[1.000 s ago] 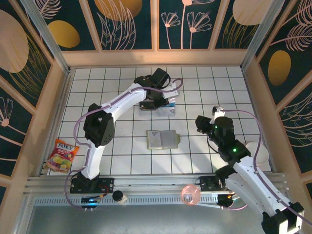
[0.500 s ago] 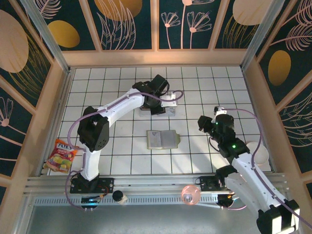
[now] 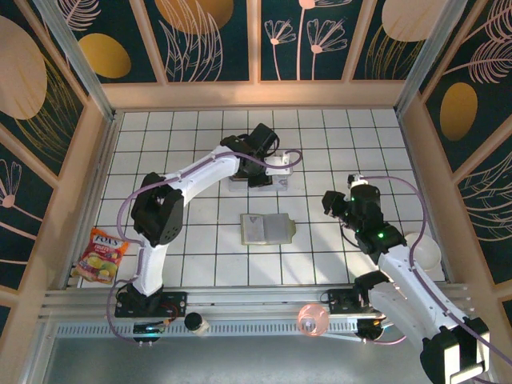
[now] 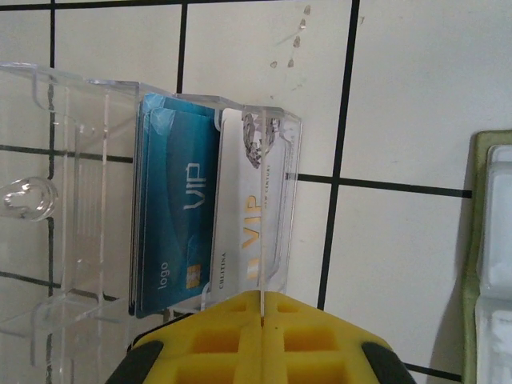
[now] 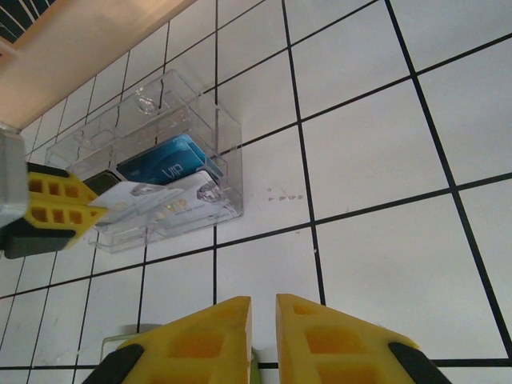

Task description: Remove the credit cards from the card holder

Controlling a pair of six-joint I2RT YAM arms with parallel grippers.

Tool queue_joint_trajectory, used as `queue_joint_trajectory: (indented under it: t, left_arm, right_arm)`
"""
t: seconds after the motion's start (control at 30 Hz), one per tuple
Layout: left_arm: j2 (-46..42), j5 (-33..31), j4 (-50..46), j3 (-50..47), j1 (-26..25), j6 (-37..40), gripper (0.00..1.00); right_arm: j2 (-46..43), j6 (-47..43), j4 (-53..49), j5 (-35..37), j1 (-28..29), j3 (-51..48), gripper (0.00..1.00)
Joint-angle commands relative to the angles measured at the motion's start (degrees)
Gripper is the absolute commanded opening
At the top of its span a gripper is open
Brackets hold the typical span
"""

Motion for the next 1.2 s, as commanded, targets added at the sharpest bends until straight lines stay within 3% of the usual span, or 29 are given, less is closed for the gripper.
queue_joint_trajectory:
  t: [0.0,1.17]
  left_arm:
    - [0.63,1.14,1.51,1.47,0.03,1.24,0.0]
    - [4.55,-3.24,7.54,-3.04,0.07,0.36,0.02]
  right_arm:
    - [0.68,0.92,1.47,-0.56,-0.41,1.85,0.16]
    - [2.33,1.1,3.06,-1.98,-0.67,1.89,0.16]
